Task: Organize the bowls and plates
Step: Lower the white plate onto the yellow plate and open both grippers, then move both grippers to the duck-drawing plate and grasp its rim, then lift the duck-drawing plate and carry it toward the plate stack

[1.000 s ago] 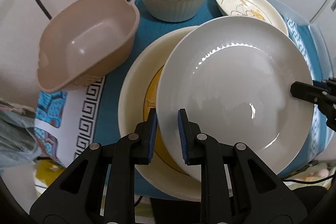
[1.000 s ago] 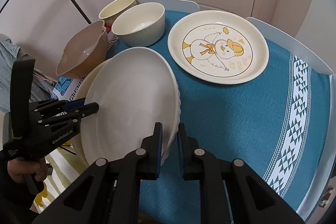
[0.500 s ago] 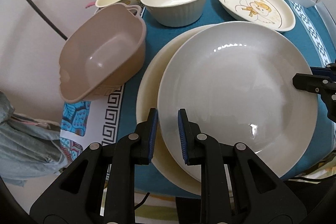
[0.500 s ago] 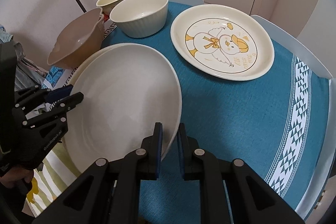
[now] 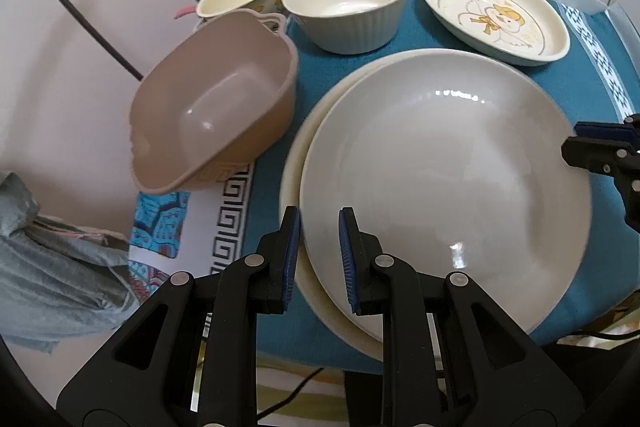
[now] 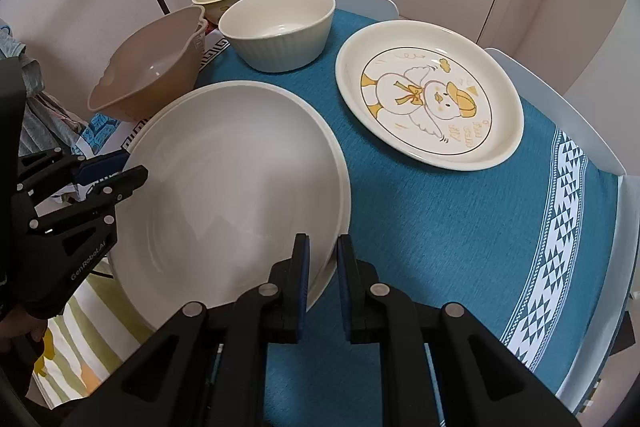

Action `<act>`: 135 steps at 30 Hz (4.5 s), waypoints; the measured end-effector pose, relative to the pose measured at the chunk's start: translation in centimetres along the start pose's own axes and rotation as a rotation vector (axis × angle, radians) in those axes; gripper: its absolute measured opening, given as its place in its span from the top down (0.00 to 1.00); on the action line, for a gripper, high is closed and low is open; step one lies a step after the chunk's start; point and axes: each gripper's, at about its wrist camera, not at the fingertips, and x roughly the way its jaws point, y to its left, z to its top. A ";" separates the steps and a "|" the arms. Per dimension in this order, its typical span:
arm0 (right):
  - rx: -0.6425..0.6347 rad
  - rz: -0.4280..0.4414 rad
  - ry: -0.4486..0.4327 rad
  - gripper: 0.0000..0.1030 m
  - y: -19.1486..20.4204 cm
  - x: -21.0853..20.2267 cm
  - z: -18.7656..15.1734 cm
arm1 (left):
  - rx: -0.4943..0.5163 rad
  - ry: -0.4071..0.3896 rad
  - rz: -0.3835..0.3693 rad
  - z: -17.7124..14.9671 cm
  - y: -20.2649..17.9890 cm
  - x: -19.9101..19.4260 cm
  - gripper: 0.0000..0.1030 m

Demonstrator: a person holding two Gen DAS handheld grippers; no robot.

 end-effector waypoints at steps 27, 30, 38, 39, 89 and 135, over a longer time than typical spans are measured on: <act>0.118 0.102 -0.278 0.00 -6.5 -11.7 -0.8 | -0.158 -0.269 -0.130 5.0 -0.9 -13.5 0.00; 0.125 0.096 -0.320 0.00 -8.5 -13.3 -0.9 | -0.182 -0.279 -0.166 6.2 -1.7 -14.1 0.00; 0.080 0.067 -0.318 0.00 -13.8 -15.7 2.8 | -0.270 -0.213 -0.294 9.4 -3.4 -12.3 0.00; 0.094 0.077 -0.316 0.00 -14.4 -15.6 3.3 | -0.288 -0.188 -0.314 10.0 -3.6 -11.5 0.00; 0.175 0.268 0.060 0.88 -20.6 5.1 9.4 | -0.280 0.161 -0.412 15.3 -8.2 7.0 0.83; 0.325 0.134 -0.097 0.87 -2.2 -5.6 -2.6 | -0.104 0.038 -0.449 2.0 3.1 -2.2 0.83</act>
